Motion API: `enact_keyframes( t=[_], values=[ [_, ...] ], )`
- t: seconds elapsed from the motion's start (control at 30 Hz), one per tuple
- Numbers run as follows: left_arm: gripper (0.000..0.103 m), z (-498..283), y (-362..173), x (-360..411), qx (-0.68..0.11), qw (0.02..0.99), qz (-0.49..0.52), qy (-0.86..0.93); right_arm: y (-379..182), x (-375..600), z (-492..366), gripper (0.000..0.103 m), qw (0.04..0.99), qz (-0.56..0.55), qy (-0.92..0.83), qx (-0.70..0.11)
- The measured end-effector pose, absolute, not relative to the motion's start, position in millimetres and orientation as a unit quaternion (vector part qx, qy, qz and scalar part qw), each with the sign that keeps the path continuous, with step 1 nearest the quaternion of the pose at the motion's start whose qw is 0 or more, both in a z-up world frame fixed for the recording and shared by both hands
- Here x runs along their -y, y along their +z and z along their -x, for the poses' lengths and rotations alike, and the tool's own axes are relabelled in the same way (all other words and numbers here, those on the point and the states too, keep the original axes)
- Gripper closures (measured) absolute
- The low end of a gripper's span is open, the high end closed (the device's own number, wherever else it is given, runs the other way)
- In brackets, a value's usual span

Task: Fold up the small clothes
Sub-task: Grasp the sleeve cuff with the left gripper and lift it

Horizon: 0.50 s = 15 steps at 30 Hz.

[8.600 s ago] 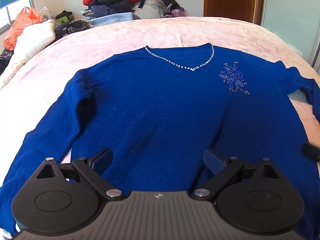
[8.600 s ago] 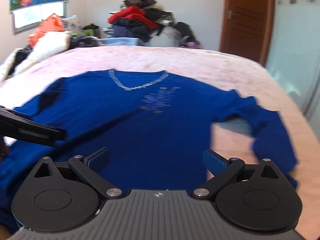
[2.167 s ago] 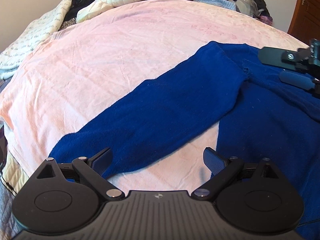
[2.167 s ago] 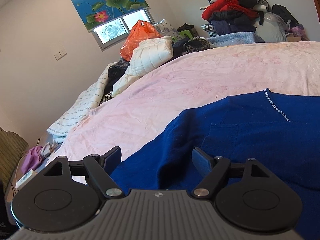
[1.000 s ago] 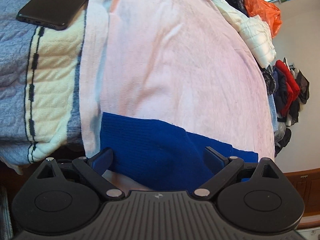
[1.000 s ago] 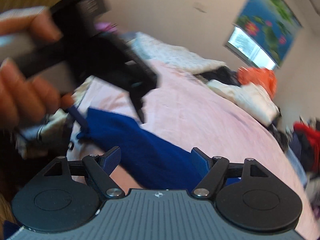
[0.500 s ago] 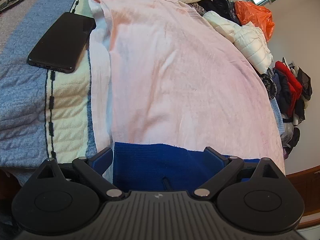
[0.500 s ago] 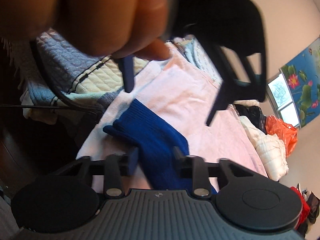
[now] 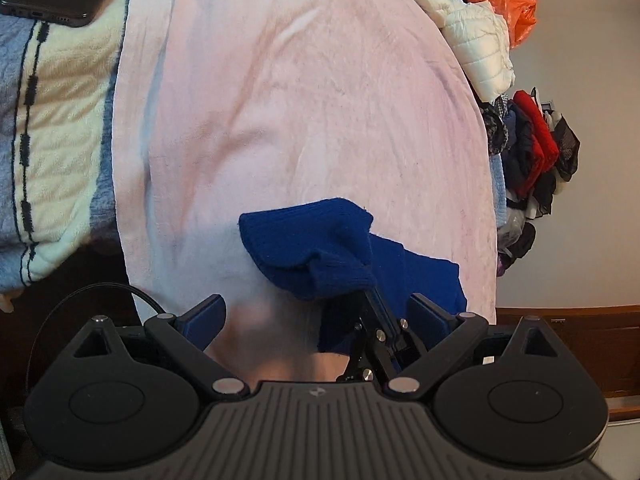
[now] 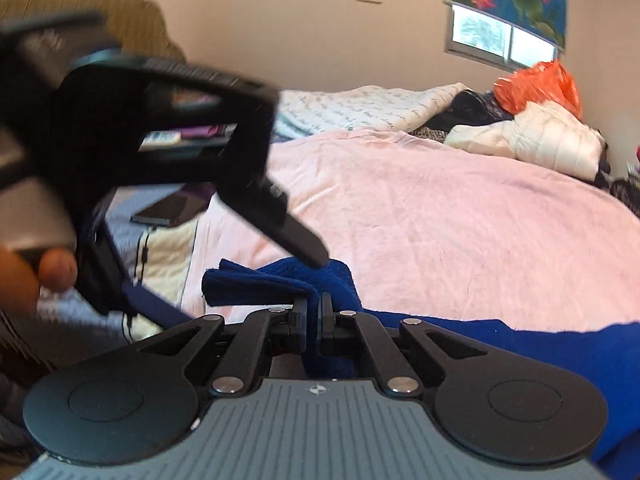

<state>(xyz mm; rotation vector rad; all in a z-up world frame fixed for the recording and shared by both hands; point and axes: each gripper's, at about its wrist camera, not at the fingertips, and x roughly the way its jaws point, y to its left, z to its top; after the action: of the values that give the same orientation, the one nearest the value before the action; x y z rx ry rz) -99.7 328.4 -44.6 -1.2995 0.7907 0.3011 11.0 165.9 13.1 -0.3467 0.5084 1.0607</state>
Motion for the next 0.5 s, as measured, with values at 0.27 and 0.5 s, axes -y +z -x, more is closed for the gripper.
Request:
enact_keyframes(
  t=[0.27,0.5],
  values=[
    [0.01,90.2,-53.5,-337.9,-0.355,0.695,0.605,0.156,11.1,-161.0,4.9,0.098,0.794,0.157,0.532,-0.248],
    [0.087,81.0,-44.7,-328.4,-0.365,0.728,0.56,0.151,15.3,-153.4,3.6,0.098,0.788,0.156,0.537,-0.256]
  ],
)
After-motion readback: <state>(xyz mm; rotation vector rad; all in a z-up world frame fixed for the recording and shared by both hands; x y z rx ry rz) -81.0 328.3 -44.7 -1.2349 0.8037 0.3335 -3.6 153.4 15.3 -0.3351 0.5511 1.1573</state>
